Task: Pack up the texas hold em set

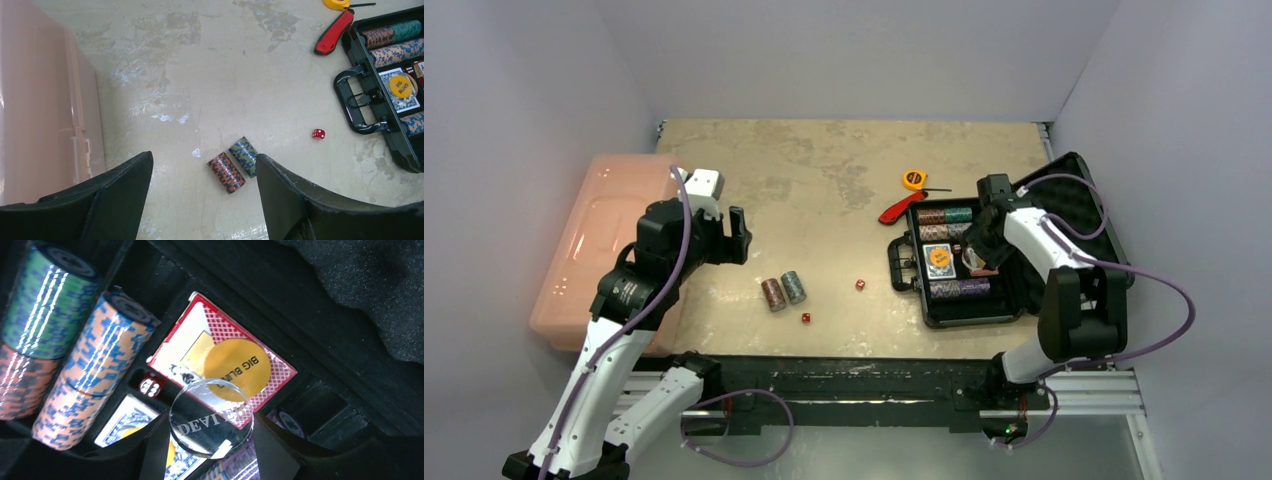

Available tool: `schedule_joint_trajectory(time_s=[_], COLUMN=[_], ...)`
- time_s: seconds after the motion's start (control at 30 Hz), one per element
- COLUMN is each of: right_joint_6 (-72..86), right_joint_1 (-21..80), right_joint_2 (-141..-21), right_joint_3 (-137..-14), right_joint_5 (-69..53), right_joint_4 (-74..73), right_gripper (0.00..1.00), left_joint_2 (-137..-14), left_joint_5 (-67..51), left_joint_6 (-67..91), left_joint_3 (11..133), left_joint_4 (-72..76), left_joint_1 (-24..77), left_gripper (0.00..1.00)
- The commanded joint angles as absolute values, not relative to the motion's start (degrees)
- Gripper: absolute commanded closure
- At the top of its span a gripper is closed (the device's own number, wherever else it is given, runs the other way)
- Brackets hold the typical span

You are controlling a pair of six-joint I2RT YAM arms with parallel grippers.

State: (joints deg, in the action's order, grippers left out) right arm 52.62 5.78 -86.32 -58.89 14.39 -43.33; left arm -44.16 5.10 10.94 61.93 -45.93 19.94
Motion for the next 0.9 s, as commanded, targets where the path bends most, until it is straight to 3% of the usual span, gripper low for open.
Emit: schedule_joint_trajectory(time_s=[0.0,0.87], right_joint_6=[52.2,50.1], right_joint_1=[4.8,0.7], right_joint_2=[-86.6,-89.7], right_joint_3=[-59.1,-58.4], right_joint_5=[15.2,18.8], right_joint_4=[-42.2,-39.8], right_gripper=[1.0,1.0], left_joint_2=[-44.2,-45.2], left_joint_5=[4.5,4.1], left_joint_6=[10.7,10.6], left_joint_3=[61.9,61.9], left_joint_4=[-44.0,-44.1], left_joint_1=[19.8,19.8], left_gripper=[0.26,0.26])
